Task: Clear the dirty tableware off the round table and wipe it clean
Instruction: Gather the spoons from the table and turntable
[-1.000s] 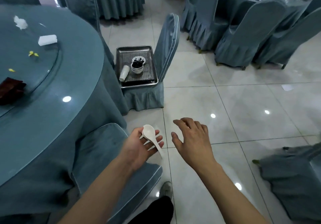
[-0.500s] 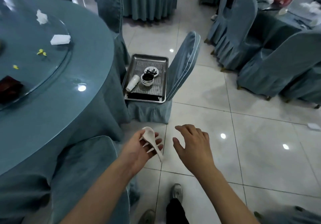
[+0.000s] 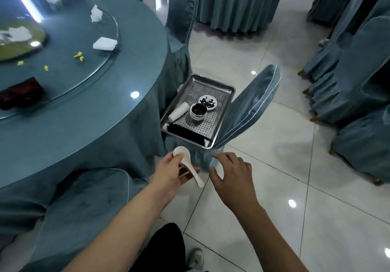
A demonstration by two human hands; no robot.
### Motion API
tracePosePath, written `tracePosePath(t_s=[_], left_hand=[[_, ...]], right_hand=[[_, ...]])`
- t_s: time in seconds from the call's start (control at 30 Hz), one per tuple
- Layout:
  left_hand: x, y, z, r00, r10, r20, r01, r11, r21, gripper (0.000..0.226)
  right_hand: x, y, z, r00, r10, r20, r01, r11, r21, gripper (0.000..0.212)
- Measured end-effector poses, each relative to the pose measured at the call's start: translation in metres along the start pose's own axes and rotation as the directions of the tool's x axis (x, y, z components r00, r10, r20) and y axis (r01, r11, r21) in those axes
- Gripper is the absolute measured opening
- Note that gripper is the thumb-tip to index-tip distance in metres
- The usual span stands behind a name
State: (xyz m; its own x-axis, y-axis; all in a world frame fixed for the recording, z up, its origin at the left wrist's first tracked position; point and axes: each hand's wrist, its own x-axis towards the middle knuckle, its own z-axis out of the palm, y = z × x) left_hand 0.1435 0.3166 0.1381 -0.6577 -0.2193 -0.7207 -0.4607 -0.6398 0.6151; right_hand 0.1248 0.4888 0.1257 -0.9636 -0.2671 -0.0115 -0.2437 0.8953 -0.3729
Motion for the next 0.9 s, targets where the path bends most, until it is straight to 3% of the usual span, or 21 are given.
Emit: tracePosePath(t_s=[0.27, 0.5, 0.63, 0.77, 0.9], left_hand=[[0.091, 0.044, 0.042, 0.986, 0.054, -0.159, -0.049, 0.998, 0.036, 0.016], [0.19, 0.101, 0.078, 0.985, 0.036, -0.169, -0.02, 0.995, 0.093, 0.013], [0.244, 0.121, 0.096, 0.977, -0.001, -0.212, 0.025, 0.993, 0.113, 0.013], [0.296, 0.131, 0.114, 0.97, -0.012, -0.244, 0.048, 0.989, 0.142, 0.01], [0.357, 0.129, 0.122, 0.963, -0.025, -0.267, 0.075, 0.981, 0.18, 0.011]], right_hand=[[0.116, 0.019, 0.014, 0.994, -0.05, 0.1, 0.048, 0.999, 0.026, 0.032], [0.239, 0.028, 0.029, 0.978, 0.029, 0.207, -0.078, 0.969, 0.233, 0.025], [0.292, 0.037, 0.034, 0.937, 0.115, 0.331, -0.266, 0.849, 0.457, 0.019], [0.34, 0.057, 0.062, 0.888, 0.201, 0.414, -0.414, 0.742, 0.526, 0.011], [0.387, 0.077, 0.105, 0.812, 0.268, 0.519, -0.569, 0.564, 0.599, 0.008]])
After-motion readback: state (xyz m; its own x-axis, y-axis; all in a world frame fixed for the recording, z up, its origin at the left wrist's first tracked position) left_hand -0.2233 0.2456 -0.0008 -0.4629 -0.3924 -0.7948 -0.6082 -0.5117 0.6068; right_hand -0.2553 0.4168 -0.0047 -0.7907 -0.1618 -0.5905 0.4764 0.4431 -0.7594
